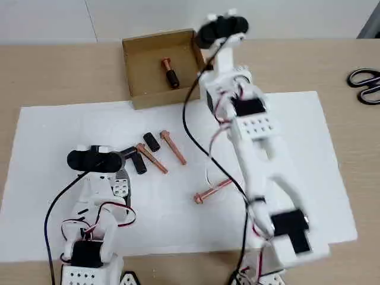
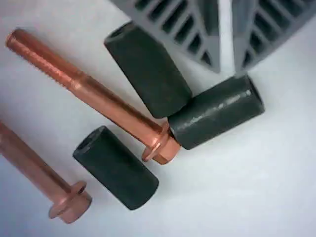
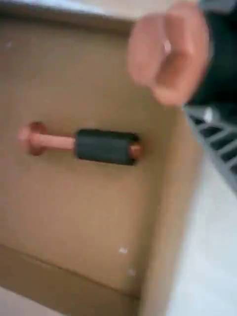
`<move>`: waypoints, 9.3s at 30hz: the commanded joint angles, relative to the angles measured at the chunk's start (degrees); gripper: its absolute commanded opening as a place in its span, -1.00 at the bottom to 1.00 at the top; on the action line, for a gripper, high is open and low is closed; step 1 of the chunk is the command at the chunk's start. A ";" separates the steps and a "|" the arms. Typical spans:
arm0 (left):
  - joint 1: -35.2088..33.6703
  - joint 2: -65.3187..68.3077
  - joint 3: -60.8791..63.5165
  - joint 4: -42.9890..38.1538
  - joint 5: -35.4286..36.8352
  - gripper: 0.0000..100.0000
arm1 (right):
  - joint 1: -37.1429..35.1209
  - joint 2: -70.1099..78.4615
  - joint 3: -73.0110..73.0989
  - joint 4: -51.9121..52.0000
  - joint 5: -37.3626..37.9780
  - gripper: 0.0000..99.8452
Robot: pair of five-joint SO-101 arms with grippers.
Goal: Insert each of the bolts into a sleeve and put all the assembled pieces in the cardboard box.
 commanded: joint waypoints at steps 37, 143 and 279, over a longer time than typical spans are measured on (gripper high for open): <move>0.18 -0.70 -0.31 -0.09 0.26 -0.99 | -2.15 60.70 -69.27 -4.53 -0.26 -0.98; -18.55 -0.79 -0.22 -0.53 -1.76 -0.99 | -23.34 37.85 -63.47 63.52 4.57 -0.71; -12.57 -0.62 -6.73 10.99 5.27 -0.99 | -9.89 -43.91 -7.65 64.04 1.23 -0.99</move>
